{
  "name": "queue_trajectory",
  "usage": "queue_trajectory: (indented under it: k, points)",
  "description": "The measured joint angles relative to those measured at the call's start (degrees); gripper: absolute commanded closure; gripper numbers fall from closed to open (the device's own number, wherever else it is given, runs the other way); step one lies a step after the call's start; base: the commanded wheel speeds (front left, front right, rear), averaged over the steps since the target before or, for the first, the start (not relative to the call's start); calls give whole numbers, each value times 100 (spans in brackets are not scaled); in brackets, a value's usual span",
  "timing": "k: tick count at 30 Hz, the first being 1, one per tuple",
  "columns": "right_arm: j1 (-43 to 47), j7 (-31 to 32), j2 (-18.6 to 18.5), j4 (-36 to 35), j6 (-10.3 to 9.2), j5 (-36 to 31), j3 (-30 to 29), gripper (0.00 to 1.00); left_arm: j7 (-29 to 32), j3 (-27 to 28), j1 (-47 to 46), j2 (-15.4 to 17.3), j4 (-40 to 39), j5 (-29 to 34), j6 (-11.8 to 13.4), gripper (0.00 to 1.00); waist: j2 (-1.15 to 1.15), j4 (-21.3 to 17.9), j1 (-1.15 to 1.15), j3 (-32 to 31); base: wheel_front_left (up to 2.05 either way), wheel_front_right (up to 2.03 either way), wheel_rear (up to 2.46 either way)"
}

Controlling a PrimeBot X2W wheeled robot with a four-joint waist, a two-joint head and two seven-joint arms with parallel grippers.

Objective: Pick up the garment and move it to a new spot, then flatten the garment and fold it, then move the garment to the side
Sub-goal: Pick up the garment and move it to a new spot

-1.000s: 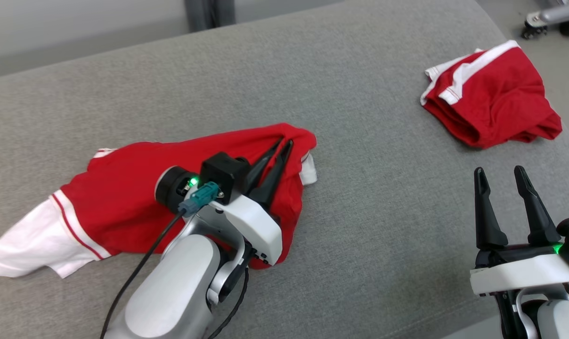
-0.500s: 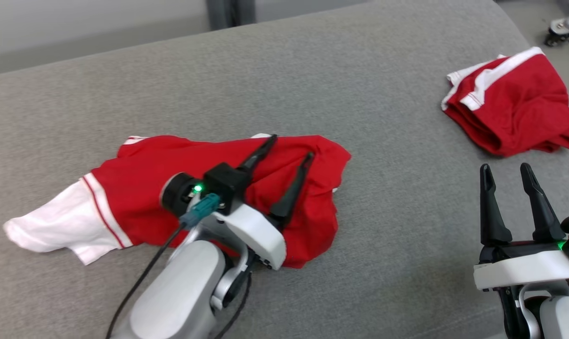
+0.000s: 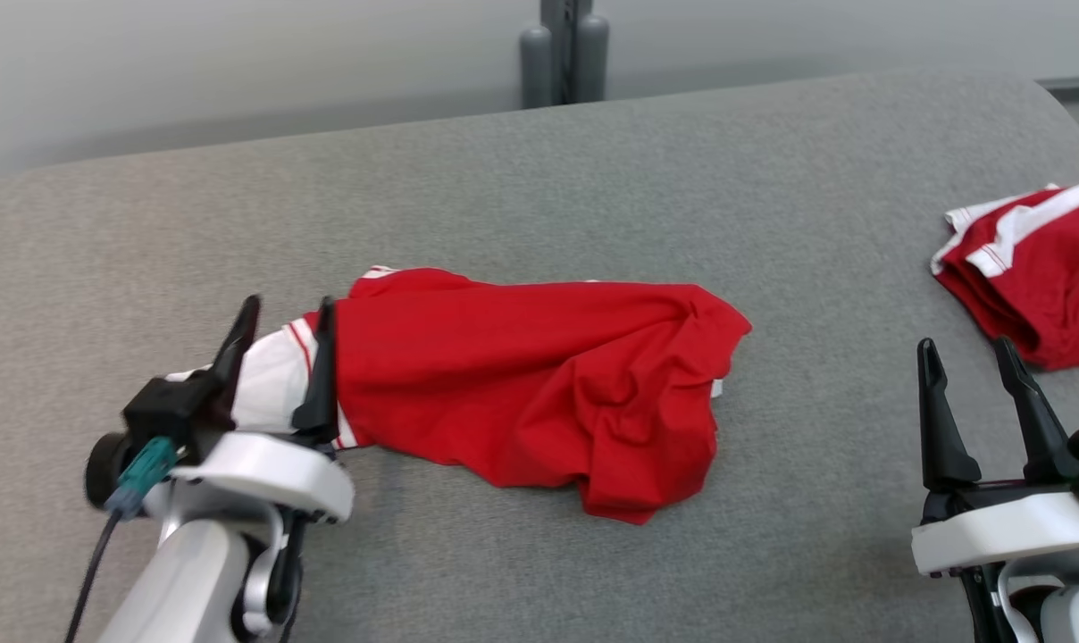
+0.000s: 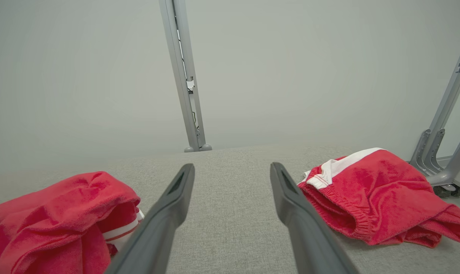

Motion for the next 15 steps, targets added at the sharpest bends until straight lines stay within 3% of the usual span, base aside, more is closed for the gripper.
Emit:
queue_trajectory:
  k: [8,15]
  points:
    - [212,176,-31,-43,0,-59,-26,0,-135,423,788,350,-370,-169,205,0,0,319,0,-341,0,0,0]
    - [493,307,-77,-103,0,-58,-29,0,-42,319,1267,433,-761,-153,312,0,0,444,0,-638,0,0,0]
